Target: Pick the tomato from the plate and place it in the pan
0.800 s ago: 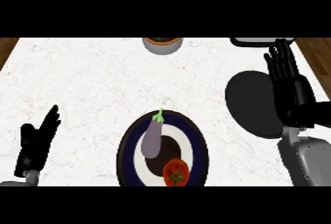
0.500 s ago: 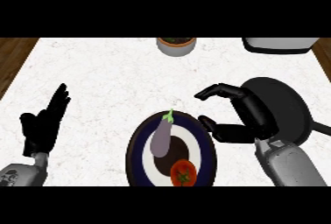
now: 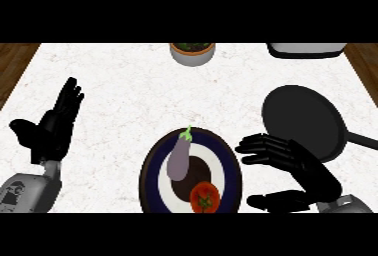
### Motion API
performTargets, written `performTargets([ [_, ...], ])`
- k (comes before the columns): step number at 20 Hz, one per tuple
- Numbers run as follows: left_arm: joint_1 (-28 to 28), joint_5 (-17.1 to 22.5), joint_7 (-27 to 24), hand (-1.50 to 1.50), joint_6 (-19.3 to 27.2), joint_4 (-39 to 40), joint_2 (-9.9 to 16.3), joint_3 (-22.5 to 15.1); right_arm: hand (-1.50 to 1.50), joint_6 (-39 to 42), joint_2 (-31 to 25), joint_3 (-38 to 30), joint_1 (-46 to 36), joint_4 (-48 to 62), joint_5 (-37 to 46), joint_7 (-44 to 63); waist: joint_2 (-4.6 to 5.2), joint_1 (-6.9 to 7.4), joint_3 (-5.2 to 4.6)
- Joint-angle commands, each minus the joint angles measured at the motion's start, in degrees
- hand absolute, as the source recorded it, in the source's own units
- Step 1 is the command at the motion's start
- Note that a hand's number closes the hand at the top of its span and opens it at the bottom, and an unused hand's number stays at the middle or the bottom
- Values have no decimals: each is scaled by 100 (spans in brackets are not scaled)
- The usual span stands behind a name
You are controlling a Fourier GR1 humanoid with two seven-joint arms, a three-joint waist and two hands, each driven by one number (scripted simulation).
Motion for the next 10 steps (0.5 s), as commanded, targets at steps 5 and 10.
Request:
performTargets([
  [5,-229,-38,102,0,-92,29,-55,63,-150,389,-1624,-704,369,-1324,677,75,-14,16,-18],
  [10,-168,-29,8,0,-123,44,-66,194,-150,1035,-2200,-898,415,-2858,793,1754,-19,32,-24],
])
